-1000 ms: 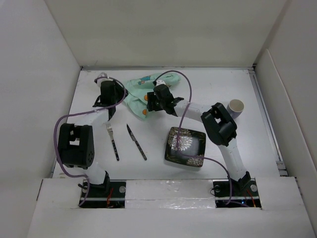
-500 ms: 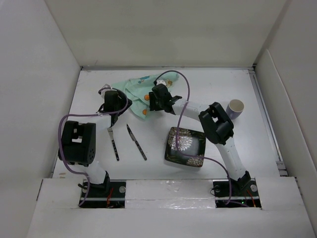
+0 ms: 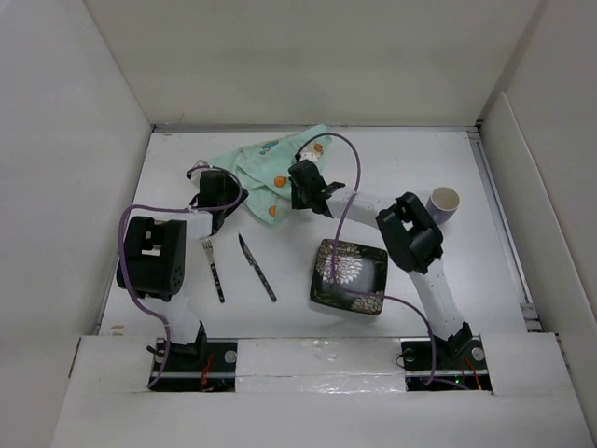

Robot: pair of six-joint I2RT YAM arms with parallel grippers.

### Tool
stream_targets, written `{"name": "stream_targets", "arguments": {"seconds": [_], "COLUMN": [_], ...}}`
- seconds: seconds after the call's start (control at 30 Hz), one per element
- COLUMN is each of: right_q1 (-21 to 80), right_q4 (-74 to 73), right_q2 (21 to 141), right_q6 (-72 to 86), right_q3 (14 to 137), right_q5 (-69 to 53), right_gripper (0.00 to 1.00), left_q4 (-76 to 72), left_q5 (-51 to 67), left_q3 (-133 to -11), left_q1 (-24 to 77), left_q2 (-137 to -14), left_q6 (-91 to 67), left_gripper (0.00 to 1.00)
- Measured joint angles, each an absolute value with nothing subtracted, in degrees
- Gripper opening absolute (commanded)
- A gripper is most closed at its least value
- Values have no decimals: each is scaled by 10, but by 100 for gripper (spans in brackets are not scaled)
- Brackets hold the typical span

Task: Set the dinner table for one person

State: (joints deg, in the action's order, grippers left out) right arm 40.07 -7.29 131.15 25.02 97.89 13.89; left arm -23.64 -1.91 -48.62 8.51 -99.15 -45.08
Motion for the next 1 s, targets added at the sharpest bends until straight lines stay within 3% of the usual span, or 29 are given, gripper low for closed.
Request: {"name": "stream_targets", "arguments": {"seconds": [0.3, 0.33, 0.43, 0.53, 0.73, 1.0], "right_q1": [382, 378, 369, 369, 388, 406], "right_q4": [-37, -29, -20, -36, -121, -217], "right_q2": [1178, 1166, 1167, 1220, 1330, 1386], "right_q6": [218, 216, 206, 189, 148, 118], "right_q3": [867, 862, 879, 944, 1065, 1154], "right_q5": [185, 181, 161, 150, 116, 109], "right_gripper": [2, 16, 45, 55, 56, 54], "left_q4": [-236, -235, -232, -232, -235, -250], "left_q5": [-46, -49, -55, -63, -80, -91], "left_q3": [-488, -488, -488, -487, -474, -460], "left_q1": [85, 85, 85, 85, 85, 85], "left_q2": [-992, -992, -992, -990, -961, -938], "left_q6": [-461, -462, -465, -468, -481, -496], "left_gripper": [48, 48, 47, 44, 33, 33]}}
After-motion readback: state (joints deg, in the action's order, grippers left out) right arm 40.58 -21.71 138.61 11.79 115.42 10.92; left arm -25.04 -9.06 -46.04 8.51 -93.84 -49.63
